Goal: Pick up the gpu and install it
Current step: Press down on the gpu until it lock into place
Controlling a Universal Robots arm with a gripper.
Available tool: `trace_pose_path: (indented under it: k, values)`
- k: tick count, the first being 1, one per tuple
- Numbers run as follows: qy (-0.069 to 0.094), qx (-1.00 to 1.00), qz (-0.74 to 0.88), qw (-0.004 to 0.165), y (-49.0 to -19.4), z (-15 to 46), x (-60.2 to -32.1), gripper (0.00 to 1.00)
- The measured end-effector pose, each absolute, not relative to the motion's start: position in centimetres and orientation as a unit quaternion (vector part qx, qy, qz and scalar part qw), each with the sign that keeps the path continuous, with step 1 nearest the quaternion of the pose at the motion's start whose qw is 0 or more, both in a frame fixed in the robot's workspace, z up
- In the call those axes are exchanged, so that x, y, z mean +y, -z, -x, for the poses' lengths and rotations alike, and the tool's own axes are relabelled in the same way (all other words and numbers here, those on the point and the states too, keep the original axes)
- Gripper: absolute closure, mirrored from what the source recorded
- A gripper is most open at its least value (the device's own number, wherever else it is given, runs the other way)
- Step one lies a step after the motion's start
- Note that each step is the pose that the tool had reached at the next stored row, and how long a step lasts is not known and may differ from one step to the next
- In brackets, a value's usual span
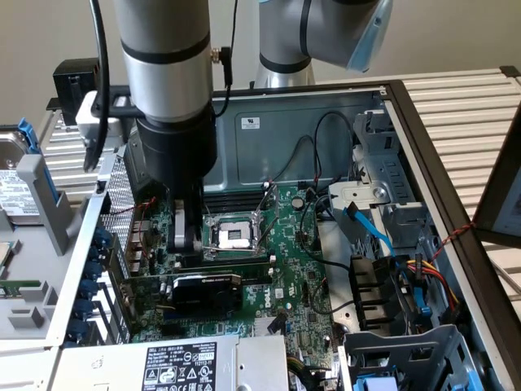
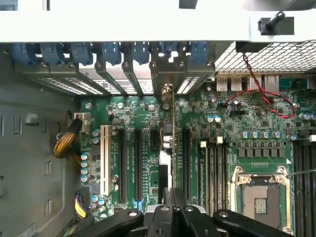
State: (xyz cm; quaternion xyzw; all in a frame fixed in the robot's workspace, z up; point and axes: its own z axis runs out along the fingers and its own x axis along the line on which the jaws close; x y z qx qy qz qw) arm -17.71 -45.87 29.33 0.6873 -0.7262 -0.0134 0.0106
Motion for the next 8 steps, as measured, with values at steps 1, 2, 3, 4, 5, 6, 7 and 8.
trace_pose_path:
  k: [1, 2, 3, 4, 5, 6, 7, 8]
  values:
    - [0.013, -0.726, -0.687, 0.011, -29.8, 17.7, -45.9, 0.89]
    - [0.013, -0.726, -0.687, 0.011, -30.3, 17.7, -45.9, 0.89]
    - [0.013, -0.726, -0.687, 0.011, -30.7, 17.7, -45.9, 0.89]
    - [0.013, -0.726, -0.687, 0.011, -31.1, 17.7, -45.9, 0.89]
    - [0.013, -0.726, -0.687, 0.011, -31.4, 17.7, -45.9, 0.89]
    - [0.014, -0.726, -0.687, 0.010, -31.4, 17.7, -45.9, 0.89]
    - [0.014, -0.726, -0.687, 0.010, -31.4, 17.7, -45.9, 0.89]
    - [0.014, -0.726, -0.687, 0.010, -31.4, 17.7, -45.9, 0.89]
